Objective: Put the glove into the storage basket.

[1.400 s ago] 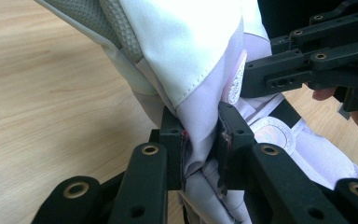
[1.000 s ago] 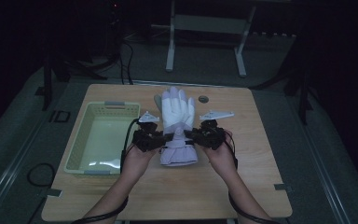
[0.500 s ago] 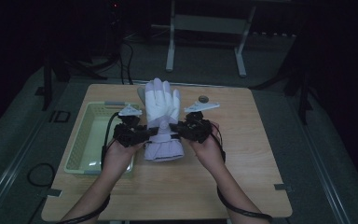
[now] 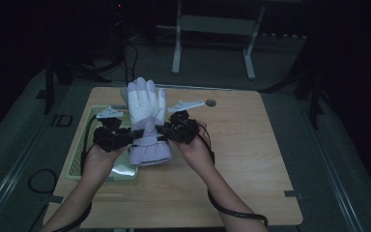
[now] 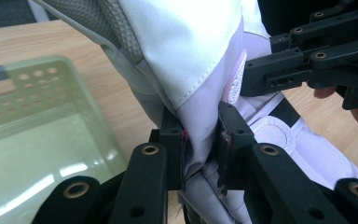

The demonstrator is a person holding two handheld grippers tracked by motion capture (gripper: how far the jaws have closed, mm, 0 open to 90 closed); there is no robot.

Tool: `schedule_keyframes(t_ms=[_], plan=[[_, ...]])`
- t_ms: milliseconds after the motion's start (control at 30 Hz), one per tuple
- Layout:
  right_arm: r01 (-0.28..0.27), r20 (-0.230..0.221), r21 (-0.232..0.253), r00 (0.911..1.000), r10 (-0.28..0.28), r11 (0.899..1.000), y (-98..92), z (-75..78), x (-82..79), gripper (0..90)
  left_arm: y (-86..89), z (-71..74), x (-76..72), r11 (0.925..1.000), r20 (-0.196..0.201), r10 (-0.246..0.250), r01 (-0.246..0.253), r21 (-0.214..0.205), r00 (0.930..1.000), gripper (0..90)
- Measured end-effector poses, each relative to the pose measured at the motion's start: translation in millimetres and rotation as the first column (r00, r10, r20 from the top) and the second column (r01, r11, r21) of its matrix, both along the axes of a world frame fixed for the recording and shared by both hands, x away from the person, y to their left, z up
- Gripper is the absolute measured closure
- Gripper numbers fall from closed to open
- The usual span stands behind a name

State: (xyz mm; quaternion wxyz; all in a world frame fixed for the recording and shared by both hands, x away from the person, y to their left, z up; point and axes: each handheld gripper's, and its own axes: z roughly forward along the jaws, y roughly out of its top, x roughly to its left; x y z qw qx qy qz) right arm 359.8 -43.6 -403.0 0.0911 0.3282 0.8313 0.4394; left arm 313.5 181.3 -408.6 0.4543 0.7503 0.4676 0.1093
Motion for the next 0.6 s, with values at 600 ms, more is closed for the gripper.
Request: schedule_keyframes(t_ms=[600], plan=[[-0.080, -0.015, 0.000, 0.9967, 0.080, 0.997, 83.5, -2.2, 4.6, 77.4, 79.9, 1.4, -14.0, 0.9947, -0.032, 0.099, -0.097, 0.033, 0.9946, 75.8]])
